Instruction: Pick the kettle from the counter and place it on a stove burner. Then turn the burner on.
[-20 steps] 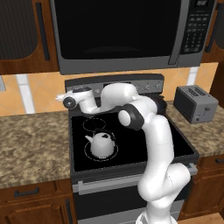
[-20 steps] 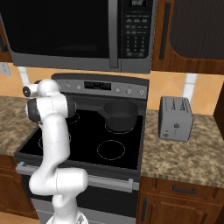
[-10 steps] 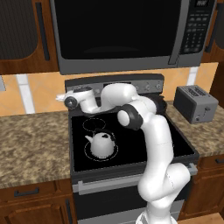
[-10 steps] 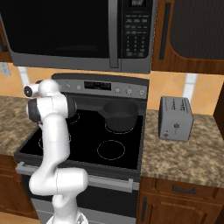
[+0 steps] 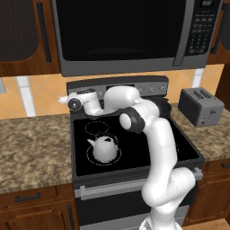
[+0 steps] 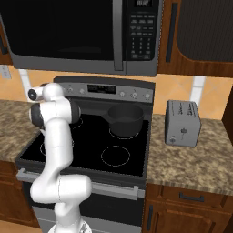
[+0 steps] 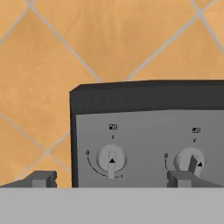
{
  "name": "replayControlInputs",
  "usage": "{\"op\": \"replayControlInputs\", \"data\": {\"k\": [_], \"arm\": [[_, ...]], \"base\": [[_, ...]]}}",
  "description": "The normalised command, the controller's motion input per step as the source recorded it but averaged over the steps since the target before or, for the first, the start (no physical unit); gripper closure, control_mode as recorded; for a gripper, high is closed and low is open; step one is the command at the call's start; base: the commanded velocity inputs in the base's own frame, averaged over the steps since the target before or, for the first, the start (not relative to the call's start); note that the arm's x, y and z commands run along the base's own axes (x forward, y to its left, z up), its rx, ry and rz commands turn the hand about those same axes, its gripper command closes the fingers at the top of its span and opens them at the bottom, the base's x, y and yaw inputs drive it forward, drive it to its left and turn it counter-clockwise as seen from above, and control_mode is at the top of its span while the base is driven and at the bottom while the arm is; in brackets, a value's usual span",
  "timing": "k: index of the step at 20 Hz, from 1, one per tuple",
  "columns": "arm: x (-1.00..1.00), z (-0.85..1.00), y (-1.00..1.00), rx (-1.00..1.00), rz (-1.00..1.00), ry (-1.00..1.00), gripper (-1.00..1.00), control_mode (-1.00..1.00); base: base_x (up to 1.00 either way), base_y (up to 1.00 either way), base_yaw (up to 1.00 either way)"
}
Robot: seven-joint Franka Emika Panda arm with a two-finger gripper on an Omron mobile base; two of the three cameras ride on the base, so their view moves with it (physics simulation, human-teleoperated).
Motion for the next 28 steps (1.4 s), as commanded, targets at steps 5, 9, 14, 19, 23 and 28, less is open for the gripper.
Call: {"op": "replayControlInputs", "data": {"k": [5, 9, 14, 19, 23, 28], "arm": [[0.06, -0.2, 0.0, 0.0, 0.0, 0.0, -1.0, -1.0], [0.0, -0.12, 0.0, 0.0, 0.0, 0.0, -1.0, -1.0], [0.14, 0.0, 0.0, 0.0, 0.0, 0.0, -1.0, -1.0], [0.24, 0.0, 0.0, 0.0, 0.0, 0.0, -1.0, -1.0], [0.2, 0.0, 0.0, 0.0, 0.0, 0.0, -1.0, -1.0], [0.11, 0.0, 0.0, 0.0, 0.0, 0.0, -1.0, -1.0]], "base": [[0.0, 0.0, 0.0], [0.0, 0.0, 0.0], [0.0, 0.0, 0.0], [0.0, 0.0, 0.0], [0.0, 0.0, 0.0], [0.0, 0.0, 0.0]]}}
